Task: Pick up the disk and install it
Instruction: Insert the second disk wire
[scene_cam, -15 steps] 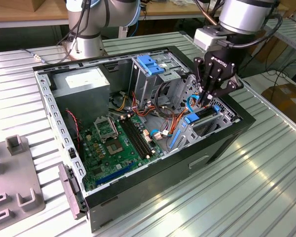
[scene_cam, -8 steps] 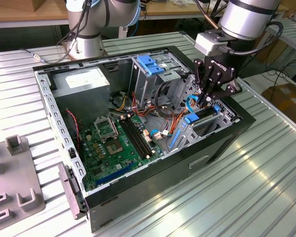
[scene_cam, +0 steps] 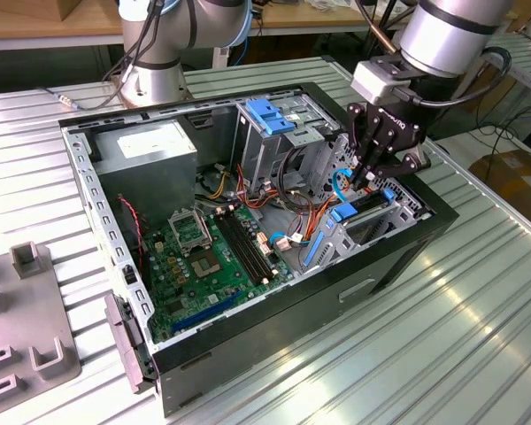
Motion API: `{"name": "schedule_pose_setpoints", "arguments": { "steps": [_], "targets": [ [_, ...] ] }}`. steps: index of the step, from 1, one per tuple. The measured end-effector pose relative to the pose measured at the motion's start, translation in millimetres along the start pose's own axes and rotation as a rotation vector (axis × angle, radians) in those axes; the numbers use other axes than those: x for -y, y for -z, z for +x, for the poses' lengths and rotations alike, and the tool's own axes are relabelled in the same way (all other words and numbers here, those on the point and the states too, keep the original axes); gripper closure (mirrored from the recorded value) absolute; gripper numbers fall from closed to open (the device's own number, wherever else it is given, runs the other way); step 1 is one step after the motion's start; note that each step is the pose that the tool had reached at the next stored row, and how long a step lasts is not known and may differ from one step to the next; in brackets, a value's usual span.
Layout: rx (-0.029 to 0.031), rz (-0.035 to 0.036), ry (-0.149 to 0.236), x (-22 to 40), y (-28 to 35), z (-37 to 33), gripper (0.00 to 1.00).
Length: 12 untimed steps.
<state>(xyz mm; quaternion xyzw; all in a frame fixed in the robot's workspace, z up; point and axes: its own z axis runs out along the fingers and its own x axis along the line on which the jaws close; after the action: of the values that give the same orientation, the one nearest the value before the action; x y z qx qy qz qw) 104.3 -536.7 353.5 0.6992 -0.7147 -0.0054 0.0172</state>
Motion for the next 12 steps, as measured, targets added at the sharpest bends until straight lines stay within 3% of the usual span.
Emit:
{"name": "schedule_pose_setpoints", "arguments": {
  "steps": [12],
  "targets": [
    [0.0001, 0.0000, 0.000, 0.4, -3.3, 12.0, 0.84]
  ]
}}
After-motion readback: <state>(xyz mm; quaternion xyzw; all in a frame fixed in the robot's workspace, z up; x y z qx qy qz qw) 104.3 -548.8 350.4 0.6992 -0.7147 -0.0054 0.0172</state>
